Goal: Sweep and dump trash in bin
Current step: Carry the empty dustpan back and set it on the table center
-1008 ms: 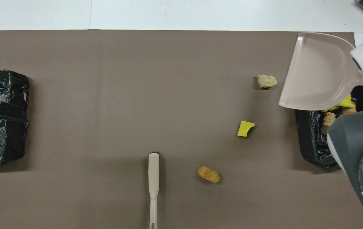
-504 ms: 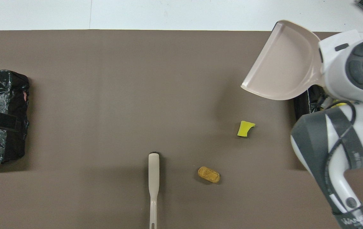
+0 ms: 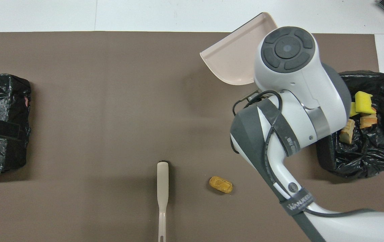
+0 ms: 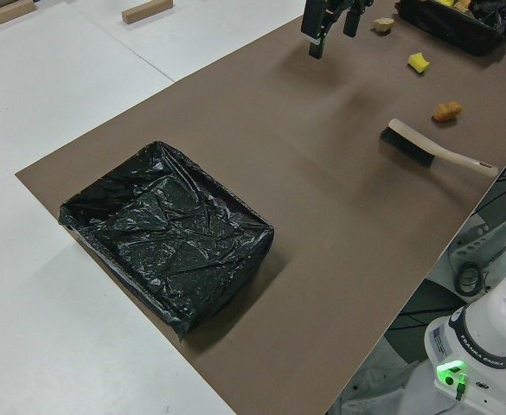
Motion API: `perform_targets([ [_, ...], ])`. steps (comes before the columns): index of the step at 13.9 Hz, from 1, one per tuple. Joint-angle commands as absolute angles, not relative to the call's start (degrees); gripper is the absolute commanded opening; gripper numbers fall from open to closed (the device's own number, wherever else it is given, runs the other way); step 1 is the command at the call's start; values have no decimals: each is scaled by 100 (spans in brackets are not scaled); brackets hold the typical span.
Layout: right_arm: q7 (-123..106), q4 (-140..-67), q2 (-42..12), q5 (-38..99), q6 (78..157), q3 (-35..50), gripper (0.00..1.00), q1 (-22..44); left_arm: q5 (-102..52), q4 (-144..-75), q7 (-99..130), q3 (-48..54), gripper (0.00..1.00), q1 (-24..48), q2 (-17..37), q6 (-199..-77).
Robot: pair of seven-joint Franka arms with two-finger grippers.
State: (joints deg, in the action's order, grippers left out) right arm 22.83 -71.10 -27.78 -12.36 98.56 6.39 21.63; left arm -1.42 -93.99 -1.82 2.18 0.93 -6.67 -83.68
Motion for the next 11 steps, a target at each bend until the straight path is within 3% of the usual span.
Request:
perform_targets([
  [1,3257,-6110,-3663,-1125,9808,615,0,2486,-105,-9545,-202,255,100,44,-782,-8429],
  [7,4526,-5476,-4657,-424,10589,676,0,2900,-105,-9554,-211,246,100,44,-791,-8429],
  [11,4526,-5502,-4816,-237,10749,1194,0,2936,-105,-9562,-220,255,100,44,-791,-8429],
])
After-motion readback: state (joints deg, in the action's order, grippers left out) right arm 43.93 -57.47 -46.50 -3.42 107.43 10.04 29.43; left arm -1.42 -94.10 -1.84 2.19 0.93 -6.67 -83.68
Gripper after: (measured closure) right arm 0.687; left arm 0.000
